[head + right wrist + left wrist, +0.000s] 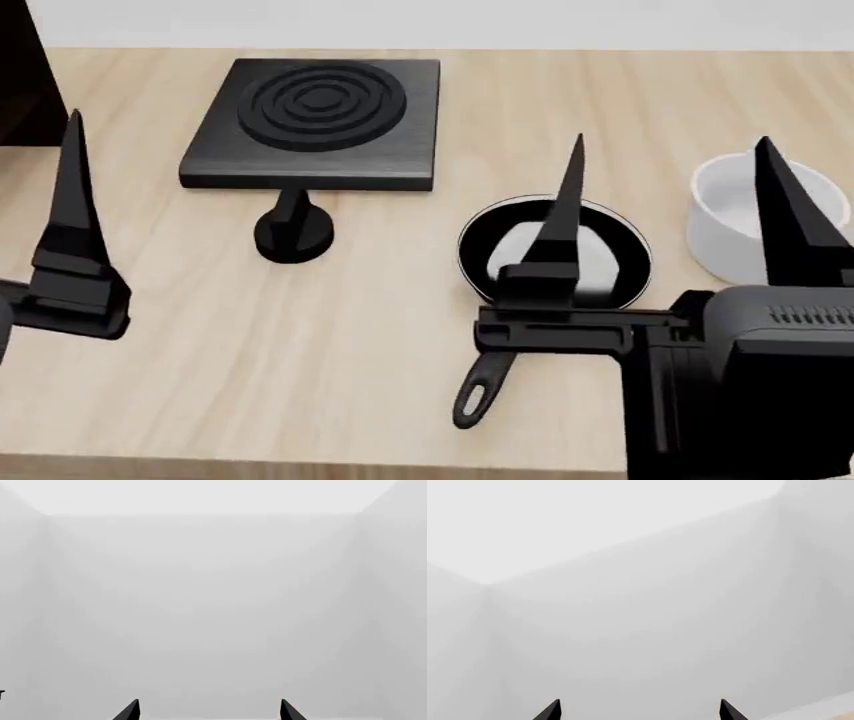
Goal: Put the frying pan under the cabinet shelf.
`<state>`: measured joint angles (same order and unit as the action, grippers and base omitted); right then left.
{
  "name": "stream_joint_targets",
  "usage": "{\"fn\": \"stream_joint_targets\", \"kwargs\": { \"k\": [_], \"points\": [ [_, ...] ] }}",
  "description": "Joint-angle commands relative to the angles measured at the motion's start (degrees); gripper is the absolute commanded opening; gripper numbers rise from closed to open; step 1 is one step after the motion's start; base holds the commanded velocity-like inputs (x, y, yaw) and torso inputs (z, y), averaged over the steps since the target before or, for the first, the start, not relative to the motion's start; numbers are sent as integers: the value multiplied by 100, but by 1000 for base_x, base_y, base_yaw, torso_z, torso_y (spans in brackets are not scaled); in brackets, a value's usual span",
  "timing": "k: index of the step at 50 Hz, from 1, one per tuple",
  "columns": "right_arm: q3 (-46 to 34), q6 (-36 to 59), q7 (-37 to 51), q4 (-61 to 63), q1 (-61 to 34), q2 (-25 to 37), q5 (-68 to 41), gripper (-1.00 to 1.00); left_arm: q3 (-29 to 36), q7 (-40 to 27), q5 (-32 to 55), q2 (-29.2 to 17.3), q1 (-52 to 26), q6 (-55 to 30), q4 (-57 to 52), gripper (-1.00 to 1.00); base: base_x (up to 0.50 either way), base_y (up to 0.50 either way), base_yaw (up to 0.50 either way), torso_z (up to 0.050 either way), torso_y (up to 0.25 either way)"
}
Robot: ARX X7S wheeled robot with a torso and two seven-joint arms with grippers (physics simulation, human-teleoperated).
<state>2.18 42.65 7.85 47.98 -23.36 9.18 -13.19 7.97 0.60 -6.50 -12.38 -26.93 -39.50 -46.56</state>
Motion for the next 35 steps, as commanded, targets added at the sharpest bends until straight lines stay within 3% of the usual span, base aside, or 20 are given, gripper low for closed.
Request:
{"fn": "stream_joint_targets", "kwargs": {
  "k": [1,35],
  "points": [
    [232,408,150,439,-238,59,-171,100,-66,19,-43,-129,-201,-235,-358,100,0,0,0,0,0],
    [250,126,253,376,-67,190,-275,100,-459,-82,-92,-294,-246,-683,-888,100,0,0,0,0,0]
  ]
}}
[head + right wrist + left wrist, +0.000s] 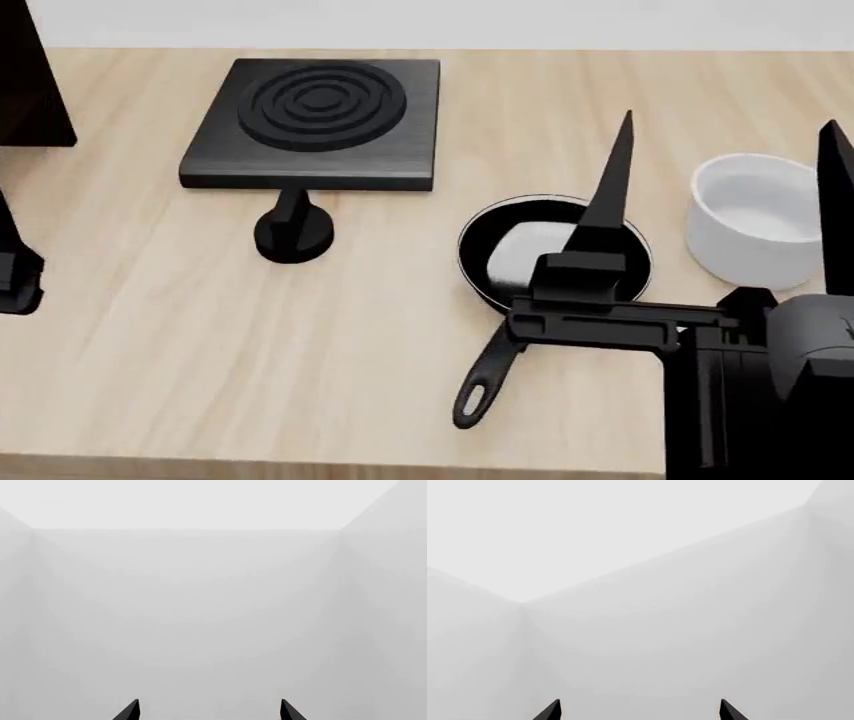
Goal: Put the frying pan under the cabinet shelf.
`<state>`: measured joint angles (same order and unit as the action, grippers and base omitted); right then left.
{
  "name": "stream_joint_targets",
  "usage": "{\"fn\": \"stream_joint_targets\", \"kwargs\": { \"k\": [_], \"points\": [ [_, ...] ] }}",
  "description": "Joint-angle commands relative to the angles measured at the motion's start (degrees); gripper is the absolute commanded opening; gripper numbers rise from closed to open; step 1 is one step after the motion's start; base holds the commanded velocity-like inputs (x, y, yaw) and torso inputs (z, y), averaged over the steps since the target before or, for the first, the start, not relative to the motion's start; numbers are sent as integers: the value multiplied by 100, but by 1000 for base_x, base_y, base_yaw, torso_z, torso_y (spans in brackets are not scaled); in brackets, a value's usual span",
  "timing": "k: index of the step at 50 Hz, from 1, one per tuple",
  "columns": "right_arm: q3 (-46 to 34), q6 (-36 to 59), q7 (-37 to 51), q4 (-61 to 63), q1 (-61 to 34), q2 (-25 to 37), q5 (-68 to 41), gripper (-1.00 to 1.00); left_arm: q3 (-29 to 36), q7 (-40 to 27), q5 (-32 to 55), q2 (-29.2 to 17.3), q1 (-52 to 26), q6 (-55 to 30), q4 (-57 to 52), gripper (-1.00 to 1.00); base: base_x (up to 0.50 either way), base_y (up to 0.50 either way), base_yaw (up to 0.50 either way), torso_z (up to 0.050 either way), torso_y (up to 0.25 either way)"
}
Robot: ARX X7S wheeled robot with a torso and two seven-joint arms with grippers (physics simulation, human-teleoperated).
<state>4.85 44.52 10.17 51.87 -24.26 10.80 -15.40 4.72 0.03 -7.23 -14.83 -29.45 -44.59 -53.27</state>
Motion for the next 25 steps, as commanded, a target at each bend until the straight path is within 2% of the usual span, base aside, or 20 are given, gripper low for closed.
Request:
{"fn": "stream_joint_targets", "kwargs": {
  "k": [1,9,25],
  "points": [
    [-19,-61,25,-16,21,30,-59,100,-137,-28,-22,-54,14,-177,-227,100,0,0,0,0,0],
    [-45,-90,31,-44,18,47,-112,100,-250,-50,-43,-95,83,-256,-328,100,0,153,0,0,0],
    [-154,-161,51,-68,18,101,-168,100,-482,-57,-40,-121,223,-353,-522,100,0,404,0,0,0]
  ]
}}
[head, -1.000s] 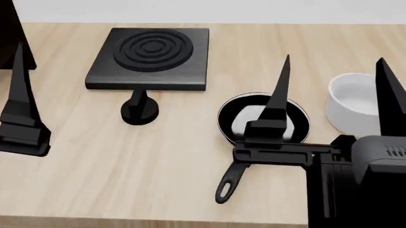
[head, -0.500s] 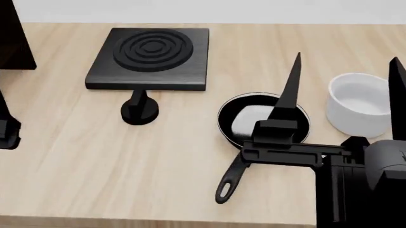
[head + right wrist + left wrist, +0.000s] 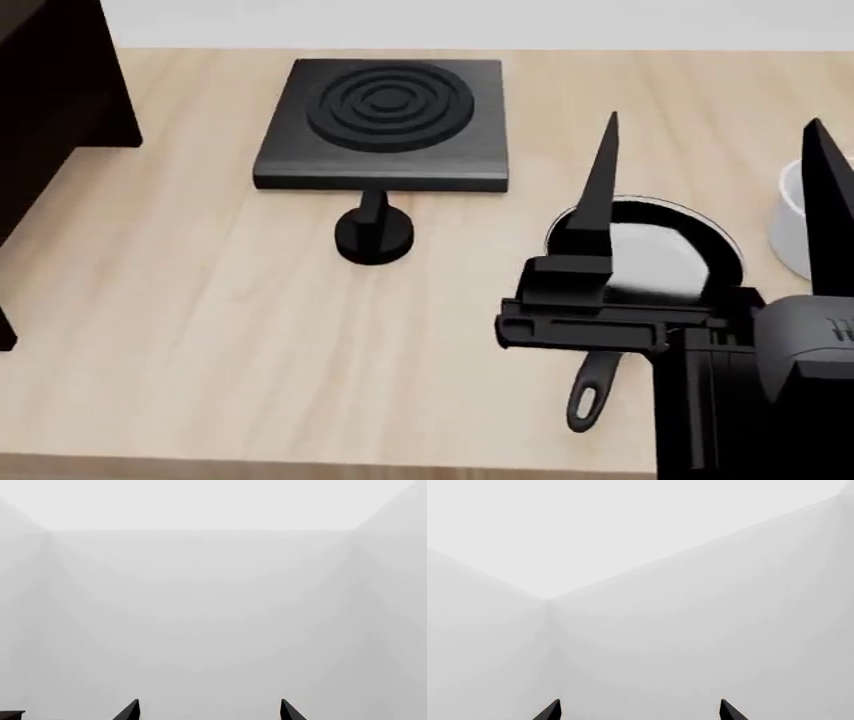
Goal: Put the frying pan under the cabinet shelf.
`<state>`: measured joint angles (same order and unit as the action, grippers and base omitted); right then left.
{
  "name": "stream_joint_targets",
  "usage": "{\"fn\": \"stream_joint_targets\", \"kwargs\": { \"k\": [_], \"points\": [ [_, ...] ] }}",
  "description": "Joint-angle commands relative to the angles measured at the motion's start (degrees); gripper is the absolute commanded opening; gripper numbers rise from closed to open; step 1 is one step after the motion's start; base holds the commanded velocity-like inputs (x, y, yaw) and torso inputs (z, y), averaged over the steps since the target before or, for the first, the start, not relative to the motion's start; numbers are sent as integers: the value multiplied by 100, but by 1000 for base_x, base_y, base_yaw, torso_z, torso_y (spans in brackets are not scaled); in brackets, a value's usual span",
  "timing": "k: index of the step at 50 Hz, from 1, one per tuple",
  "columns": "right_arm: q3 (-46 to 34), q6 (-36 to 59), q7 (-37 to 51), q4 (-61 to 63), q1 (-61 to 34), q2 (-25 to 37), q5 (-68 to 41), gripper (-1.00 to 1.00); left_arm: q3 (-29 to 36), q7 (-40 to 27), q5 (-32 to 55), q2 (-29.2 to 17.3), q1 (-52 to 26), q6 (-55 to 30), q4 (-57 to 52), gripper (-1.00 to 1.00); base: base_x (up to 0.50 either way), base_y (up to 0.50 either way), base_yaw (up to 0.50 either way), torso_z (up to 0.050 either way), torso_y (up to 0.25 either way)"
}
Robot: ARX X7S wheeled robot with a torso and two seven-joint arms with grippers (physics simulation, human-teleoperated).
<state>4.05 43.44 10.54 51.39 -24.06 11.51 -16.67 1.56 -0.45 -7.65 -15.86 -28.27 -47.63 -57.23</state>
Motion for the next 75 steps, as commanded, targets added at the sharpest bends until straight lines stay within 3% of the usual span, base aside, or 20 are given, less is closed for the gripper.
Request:
{"fn": "stream_joint_targets", "kwargs": {
  "k": [1,46,75],
  "points": [
    [-61,-38,18,-12,-5,23,-66,100,-176,-10,-2,-20,122,-46,-136,100,0,500,0,0,0],
    [52,-274,163,-95,245,185,-205,100,-38,-49,-5,46,111,100,11,100,0,500,0,0,0],
    [363,-53,353,-75,227,184,-556,100,-23,-94,39,66,94,129,52,100,37,7,0,0,0]
  ]
}}
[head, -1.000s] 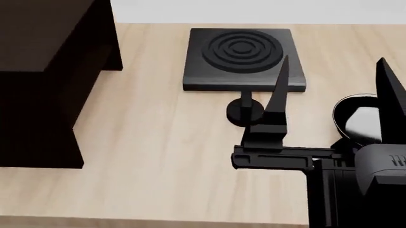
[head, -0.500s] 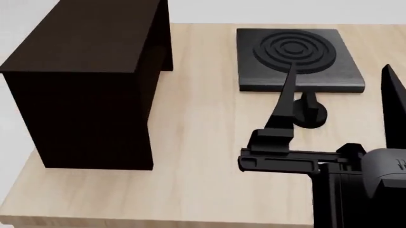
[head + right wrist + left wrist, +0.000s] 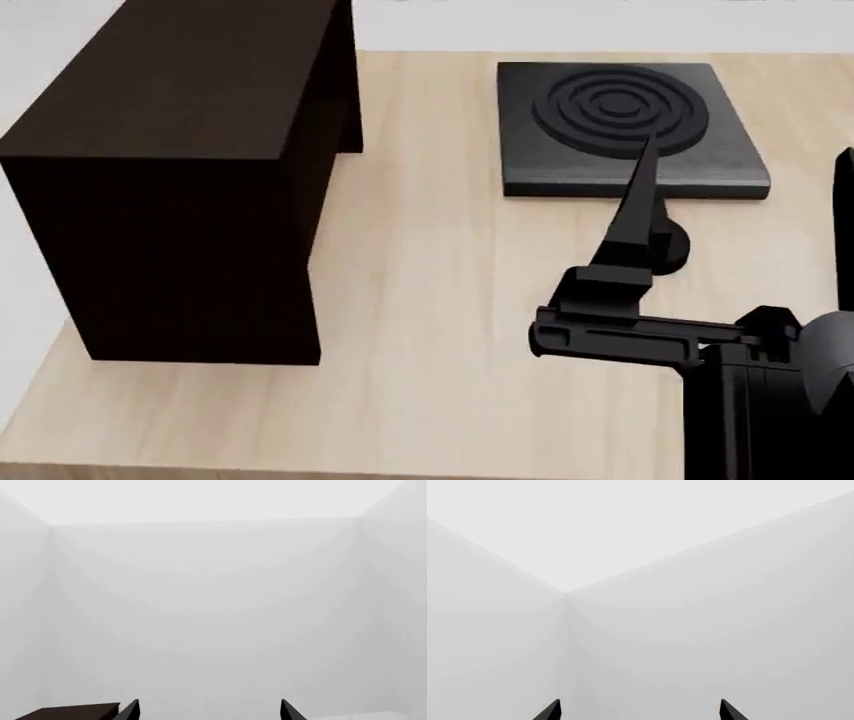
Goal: Put the frying pan under the cabinet shelf.
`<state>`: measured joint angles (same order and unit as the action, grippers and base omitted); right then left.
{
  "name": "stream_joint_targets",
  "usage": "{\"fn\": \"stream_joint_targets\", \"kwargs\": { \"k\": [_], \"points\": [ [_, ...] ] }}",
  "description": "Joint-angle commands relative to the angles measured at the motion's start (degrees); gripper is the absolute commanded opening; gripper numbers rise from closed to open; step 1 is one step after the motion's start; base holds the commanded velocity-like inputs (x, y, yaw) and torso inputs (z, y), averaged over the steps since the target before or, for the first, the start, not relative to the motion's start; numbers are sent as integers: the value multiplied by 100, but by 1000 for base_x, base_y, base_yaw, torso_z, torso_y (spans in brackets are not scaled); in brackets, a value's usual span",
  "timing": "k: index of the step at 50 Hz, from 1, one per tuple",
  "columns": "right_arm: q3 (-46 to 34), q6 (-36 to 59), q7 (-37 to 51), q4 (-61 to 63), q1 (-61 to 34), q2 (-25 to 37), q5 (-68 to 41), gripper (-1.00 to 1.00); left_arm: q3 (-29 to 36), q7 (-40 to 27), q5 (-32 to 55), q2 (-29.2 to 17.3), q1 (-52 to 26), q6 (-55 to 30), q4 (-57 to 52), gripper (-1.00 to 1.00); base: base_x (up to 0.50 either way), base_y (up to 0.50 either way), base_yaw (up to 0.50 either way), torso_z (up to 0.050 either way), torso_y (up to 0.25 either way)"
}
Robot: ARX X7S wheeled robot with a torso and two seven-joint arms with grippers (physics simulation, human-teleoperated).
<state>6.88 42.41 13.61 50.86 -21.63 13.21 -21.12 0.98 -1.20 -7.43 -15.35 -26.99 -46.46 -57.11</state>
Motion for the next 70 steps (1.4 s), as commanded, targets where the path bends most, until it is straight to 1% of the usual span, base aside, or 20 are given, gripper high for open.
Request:
{"fn": "stream_joint_targets", "kwargs": {
  "k": [1,44,70],
  "points": [
    [73,47,51,-18,-13,21,-106,100,44,-22,19,18,-46,15,48,100,328,0,0,0,0],
    [30,-144,136,-10,193,134,-243,100,5,-22,14,6,-65,-183,-183,100,312,0,0,0,0],
    [26,-253,188,-76,263,192,-324,100,36,-20,-6,33,-50,-146,-149,100,37,0,0,0,1]
  ]
}}
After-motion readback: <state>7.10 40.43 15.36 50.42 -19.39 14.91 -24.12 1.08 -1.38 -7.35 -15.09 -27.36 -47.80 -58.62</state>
